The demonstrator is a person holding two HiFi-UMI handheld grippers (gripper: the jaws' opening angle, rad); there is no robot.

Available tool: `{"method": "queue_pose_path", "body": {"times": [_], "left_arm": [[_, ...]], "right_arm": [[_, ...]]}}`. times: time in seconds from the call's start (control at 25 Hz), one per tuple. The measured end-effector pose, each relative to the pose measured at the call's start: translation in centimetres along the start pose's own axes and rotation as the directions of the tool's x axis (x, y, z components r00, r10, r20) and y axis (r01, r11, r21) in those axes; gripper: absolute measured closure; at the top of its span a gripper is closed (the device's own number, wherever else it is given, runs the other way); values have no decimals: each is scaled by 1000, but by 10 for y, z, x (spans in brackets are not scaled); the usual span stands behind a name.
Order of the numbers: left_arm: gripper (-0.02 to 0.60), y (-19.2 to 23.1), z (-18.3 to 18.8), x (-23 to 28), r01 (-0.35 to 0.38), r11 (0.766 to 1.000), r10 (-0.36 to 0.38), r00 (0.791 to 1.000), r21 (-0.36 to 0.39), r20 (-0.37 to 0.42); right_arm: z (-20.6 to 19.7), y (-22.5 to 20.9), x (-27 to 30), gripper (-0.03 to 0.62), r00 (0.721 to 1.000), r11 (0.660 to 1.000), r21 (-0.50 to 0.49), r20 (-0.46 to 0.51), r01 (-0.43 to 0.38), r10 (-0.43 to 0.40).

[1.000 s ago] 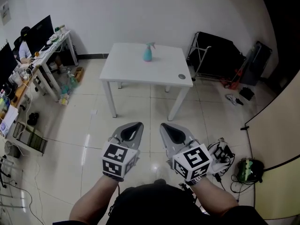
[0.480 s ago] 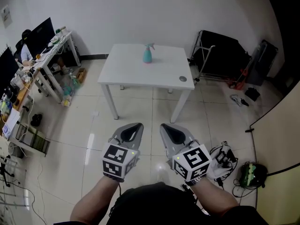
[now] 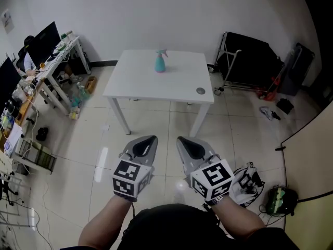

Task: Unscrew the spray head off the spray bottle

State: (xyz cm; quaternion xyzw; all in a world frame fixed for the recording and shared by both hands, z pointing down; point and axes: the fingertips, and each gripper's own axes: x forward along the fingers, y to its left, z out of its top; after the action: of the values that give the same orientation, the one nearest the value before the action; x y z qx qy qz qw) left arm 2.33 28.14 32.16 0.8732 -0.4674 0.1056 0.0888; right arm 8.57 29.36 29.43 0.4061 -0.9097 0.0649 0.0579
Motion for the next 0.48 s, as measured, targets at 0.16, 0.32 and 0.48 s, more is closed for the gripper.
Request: {"method": "queue_pose_path", "body": {"times": [0.16, 0.32, 0.48], "left_arm": [[568, -7, 2, 17, -14, 1000, 14, 1000, 0, -7], [568, -10, 3, 26, -41, 999, 41, 999, -4, -14], [568, -11, 2, 31, -57, 998, 58, 998, 7, -21]], "right_arm": [[-1, -20, -1, 603, 1000, 1000, 2, 1, -19, 19], [-4, -33, -1, 603, 999, 999, 9, -3, -39, 39], [-5, -39, -1, 603, 998, 998, 14, -6, -56, 56]]}}
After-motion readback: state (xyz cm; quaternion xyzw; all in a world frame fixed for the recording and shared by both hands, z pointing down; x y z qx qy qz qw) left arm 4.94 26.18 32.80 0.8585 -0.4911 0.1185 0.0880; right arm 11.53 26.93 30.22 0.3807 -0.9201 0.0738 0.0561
